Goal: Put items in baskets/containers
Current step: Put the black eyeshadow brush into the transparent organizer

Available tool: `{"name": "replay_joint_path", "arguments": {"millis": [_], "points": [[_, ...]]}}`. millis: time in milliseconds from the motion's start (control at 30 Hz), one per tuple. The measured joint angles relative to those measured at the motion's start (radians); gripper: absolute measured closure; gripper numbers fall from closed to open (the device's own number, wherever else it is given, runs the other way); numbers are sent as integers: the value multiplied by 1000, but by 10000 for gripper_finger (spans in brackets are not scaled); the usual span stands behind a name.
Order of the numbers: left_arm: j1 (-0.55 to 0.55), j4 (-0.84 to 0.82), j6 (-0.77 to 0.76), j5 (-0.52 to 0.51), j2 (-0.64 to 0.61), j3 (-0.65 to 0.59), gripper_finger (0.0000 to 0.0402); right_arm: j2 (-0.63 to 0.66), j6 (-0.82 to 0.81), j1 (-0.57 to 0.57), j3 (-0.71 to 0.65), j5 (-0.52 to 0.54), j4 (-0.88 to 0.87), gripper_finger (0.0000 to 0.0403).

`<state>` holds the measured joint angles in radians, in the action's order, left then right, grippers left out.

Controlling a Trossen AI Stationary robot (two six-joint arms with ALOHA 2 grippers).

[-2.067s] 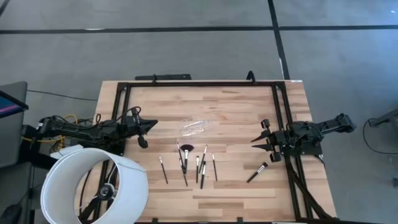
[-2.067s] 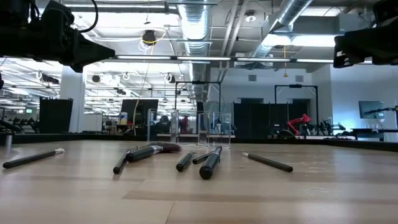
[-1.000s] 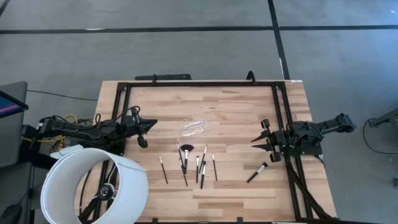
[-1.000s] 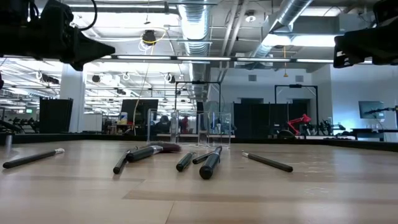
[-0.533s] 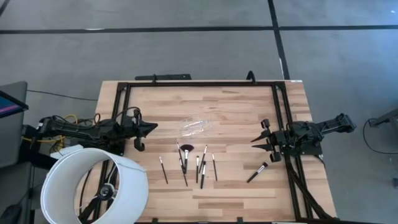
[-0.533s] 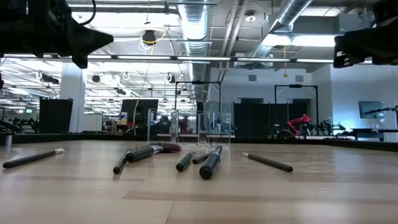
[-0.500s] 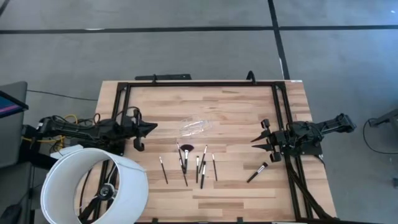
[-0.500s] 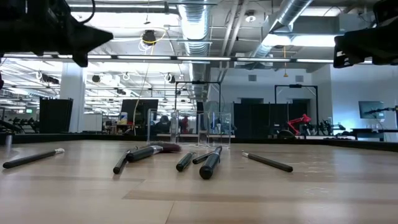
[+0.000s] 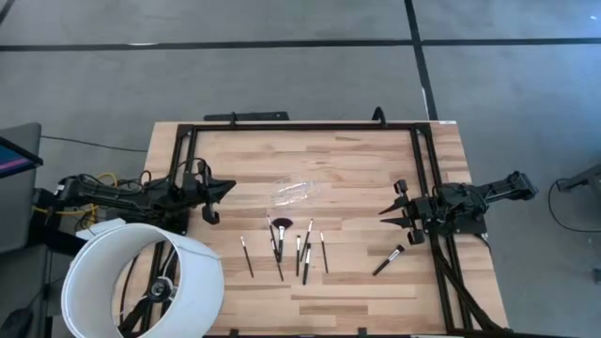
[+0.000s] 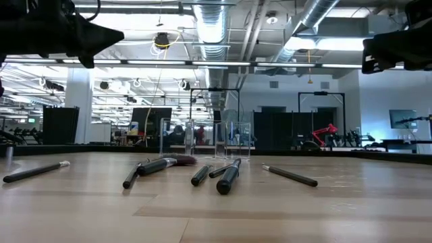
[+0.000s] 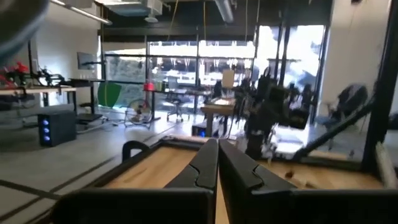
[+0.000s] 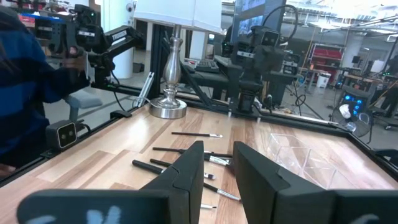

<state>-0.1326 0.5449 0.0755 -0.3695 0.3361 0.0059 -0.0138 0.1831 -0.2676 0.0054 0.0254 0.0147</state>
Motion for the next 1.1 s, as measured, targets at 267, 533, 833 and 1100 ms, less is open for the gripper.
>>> {"name": "replay_joint_path", "arguments": {"millis": [267, 533, 833, 1100], "points": [[0, -30, -28, 182, 179, 0, 386, 0, 0, 0, 0, 0, 0, 324], [3, -111, -107, 428, 470, 0, 348, 0, 0, 0, 0, 0, 0, 324], [78, -108, -34, 786, 671, 57, 236, 0, 0, 0, 0, 0, 0, 324], [80, -83, 131, 912, 814, 61, 216, 0, 0, 0, 0, 0, 0, 324]]}}
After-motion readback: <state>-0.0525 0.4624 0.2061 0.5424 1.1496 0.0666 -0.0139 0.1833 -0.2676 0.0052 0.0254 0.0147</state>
